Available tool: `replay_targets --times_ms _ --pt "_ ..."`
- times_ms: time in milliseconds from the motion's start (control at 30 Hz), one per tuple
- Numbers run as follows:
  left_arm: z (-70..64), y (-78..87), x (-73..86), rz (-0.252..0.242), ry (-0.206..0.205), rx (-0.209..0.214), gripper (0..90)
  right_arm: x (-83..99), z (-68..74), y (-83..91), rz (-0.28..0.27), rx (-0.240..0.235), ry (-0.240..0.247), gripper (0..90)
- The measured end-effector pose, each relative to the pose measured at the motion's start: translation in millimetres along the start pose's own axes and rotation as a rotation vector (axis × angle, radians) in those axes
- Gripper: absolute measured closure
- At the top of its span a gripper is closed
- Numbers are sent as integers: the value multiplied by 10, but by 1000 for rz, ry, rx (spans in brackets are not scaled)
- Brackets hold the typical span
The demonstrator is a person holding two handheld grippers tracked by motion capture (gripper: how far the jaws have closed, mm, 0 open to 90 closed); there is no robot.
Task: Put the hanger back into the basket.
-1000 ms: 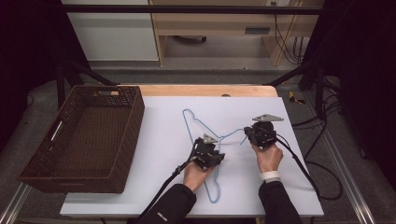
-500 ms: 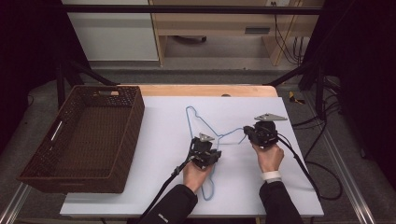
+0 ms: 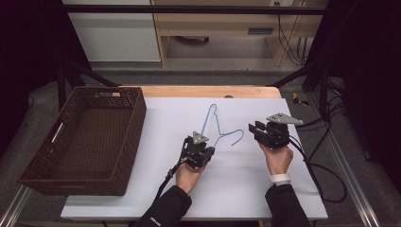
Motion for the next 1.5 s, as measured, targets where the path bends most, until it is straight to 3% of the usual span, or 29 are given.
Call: replay_targets --times_ms 300,567,700,933,1133,1233,1500 --pt "215 433 -154 -94 -77 -19 872 35 -38 49 -6 5 6 624" --pt "323 883 -262 -152 -149 31 871 92 36 90 20 -32 20 543" --pt "382 1064 -255 -169 -188 36 871 139 96 124 41 -47 38 506" --pt "480 1289 -257 -193 -235 74 871 221 182 188 48 -92 56 341" --pt "576 1483 -328 -209 -281 101 871 306 241 262 36 -94 83 147" --pt "642 1591 -385 -222 -298 100 871 353 260 312 45 -100 84 102" --pt "854 1852 -528 -242 -324 86 871 532 234 481 58 -105 79 81"
Point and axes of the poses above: each handheld gripper's, and its own axes: y roughly backward along the jaws, x roughly out of its underside, z roughly to its left, the point moved 3 cm from there along -y, roughly forward along the jaws, and after that the axes turned 15 degrees about -x, right-handed, at the moved point
